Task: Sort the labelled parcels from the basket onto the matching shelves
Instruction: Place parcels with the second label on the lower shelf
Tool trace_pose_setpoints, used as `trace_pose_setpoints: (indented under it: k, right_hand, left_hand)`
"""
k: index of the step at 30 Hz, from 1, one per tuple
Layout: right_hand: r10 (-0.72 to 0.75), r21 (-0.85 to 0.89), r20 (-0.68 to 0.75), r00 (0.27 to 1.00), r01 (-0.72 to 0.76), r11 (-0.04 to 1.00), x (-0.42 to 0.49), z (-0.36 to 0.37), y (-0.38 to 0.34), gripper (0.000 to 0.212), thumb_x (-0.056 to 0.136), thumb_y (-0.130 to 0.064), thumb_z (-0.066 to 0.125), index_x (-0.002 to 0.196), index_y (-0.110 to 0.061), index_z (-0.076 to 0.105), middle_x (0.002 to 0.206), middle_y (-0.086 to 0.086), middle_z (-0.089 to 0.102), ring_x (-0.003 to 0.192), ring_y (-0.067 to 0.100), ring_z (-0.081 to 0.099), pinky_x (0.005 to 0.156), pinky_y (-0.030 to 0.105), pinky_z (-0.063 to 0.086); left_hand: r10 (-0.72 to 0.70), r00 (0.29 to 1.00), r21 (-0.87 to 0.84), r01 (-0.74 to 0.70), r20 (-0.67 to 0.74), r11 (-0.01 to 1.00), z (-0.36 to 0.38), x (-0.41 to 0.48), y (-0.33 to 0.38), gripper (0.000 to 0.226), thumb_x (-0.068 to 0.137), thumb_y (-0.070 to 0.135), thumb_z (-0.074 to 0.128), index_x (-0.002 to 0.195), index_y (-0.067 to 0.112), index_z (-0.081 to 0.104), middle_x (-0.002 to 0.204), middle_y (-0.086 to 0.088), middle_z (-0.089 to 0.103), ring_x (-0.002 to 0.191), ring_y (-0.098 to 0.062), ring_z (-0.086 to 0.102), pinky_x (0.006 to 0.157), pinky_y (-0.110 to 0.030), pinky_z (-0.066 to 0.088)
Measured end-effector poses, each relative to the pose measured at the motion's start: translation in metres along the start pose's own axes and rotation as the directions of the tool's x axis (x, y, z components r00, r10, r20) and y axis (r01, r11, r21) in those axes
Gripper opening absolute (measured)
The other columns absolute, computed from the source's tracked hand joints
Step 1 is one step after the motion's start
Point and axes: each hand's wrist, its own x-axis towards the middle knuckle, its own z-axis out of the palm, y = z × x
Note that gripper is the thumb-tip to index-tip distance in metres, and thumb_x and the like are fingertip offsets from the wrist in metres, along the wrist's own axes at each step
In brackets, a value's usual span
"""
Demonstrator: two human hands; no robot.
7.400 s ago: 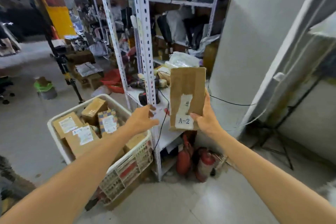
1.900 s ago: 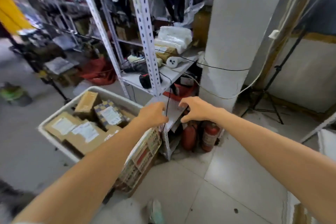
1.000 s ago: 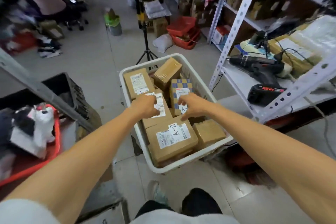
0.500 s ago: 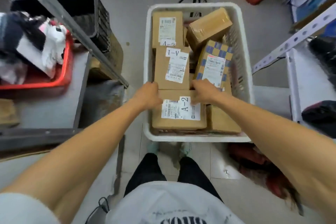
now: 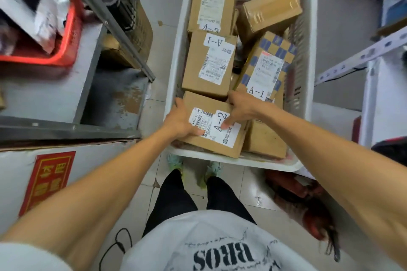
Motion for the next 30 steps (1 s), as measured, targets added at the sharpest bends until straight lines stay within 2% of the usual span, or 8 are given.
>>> trace_pose_setpoints:
  k: [3,6,12,16,22,24,27,30]
  right_hand:
    - [0.082,0.044,0.107,0.991,-0.087,0.995,-0.001,0.003,-0.001,0.126,0.054,-0.045,0.09,0.147,-0.012,0.012,0.144,0.01,0.042,0.125,0.03,0.047,0.104,0.042,0.042]
    - [0.124,0.021,0.184,0.975,-0.13,0.991,-0.001,-0.001,-0.004,0.13,0.054,-0.041,0.091,0.149,-0.012,0.007,0.147,0.009,0.039,0.129,0.031,0.043,0.107,0.041,0.038]
    - [0.144,0.144,0.378,0.914,-0.212,0.967,0.004,-0.012,0.002,0.099,0.055,-0.033,0.09,0.139,-0.016,0.04,0.118,0.003,0.066,0.102,0.022,0.065,0.092,0.037,0.05]
    - [0.092,0.284,0.333,0.938,-0.193,0.939,-0.001,-0.008,0.003,0.1,0.055,-0.031,0.086,0.135,-0.017,0.029,0.124,0.004,0.058,0.109,0.022,0.058,0.094,0.036,0.043]
    - [0.088,0.222,0.296,0.951,-0.158,0.962,-0.002,-0.015,-0.005,0.118,0.049,-0.042,0.086,0.145,-0.012,0.024,0.146,0.008,0.036,0.128,0.028,0.041,0.097,0.036,0.039]
    - [0.081,0.208,0.264,0.961,-0.139,0.968,-0.005,-0.016,-0.008,0.117,0.041,-0.049,0.085,0.138,-0.012,0.033,0.14,0.007,0.042,0.121,0.026,0.045,0.097,0.038,0.042]
    - [0.039,0.276,0.227,0.973,-0.102,0.956,-0.018,-0.019,-0.02,0.074,0.051,-0.036,0.089,0.11,-0.018,0.048,0.108,-0.002,0.059,0.093,0.015,0.058,0.072,0.029,0.049]
    - [-0.026,0.296,0.168,0.985,-0.026,0.955,-0.03,-0.027,-0.029,0.095,0.039,-0.039,0.091,0.119,-0.022,0.043,0.109,-0.004,0.062,0.094,0.015,0.061,0.08,0.033,0.054]
  left_hand:
    - [0.03,0.999,0.091,-0.027,-0.029,0.995,-0.001,-0.007,0.002,0.105,0.06,0.028,0.09,0.138,0.004,0.023,0.139,-0.01,0.04,0.127,-0.031,0.044,0.103,-0.042,0.039]
    - [0.121,0.992,0.176,-0.112,-0.045,0.978,-0.006,-0.015,0.006,0.097,0.061,0.029,0.089,0.132,0.005,0.028,0.134,-0.01,0.04,0.121,-0.029,0.047,0.099,-0.04,0.04]
    - [0.262,0.965,0.303,-0.249,0.0,0.92,-0.006,-0.027,0.012,0.088,0.062,0.03,0.088,0.126,0.007,0.032,0.127,-0.009,0.043,0.111,-0.027,0.051,0.092,-0.039,0.045]
    - [0.253,0.967,0.285,-0.24,-0.009,0.928,-0.001,-0.033,0.007,0.088,0.062,0.03,0.088,0.126,0.006,0.032,0.126,-0.009,0.044,0.109,-0.028,0.053,0.092,-0.043,0.046]
    - [0.255,0.966,0.221,-0.239,-0.045,0.946,0.0,-0.037,-0.001,0.081,0.063,0.023,0.087,0.123,0.007,0.034,0.125,-0.008,0.045,0.105,-0.028,0.054,0.089,-0.042,0.047]
    - [0.252,0.967,0.207,-0.24,-0.033,0.948,-0.007,-0.034,-0.005,0.075,0.064,0.018,0.086,0.119,0.009,0.037,0.122,-0.006,0.046,0.106,-0.025,0.053,0.09,-0.041,0.046]
    - [0.215,0.976,0.129,-0.218,0.041,0.967,-0.028,-0.029,-0.008,0.072,0.061,0.016,0.088,0.115,0.012,0.04,0.114,-0.002,0.053,0.102,-0.021,0.055,0.088,-0.04,0.048]
    - [0.207,0.963,0.094,-0.225,0.172,0.97,-0.052,-0.029,0.002,0.077,0.062,0.022,0.089,0.121,0.013,0.041,0.112,0.0,0.056,0.098,-0.019,0.057,0.08,-0.03,0.048]
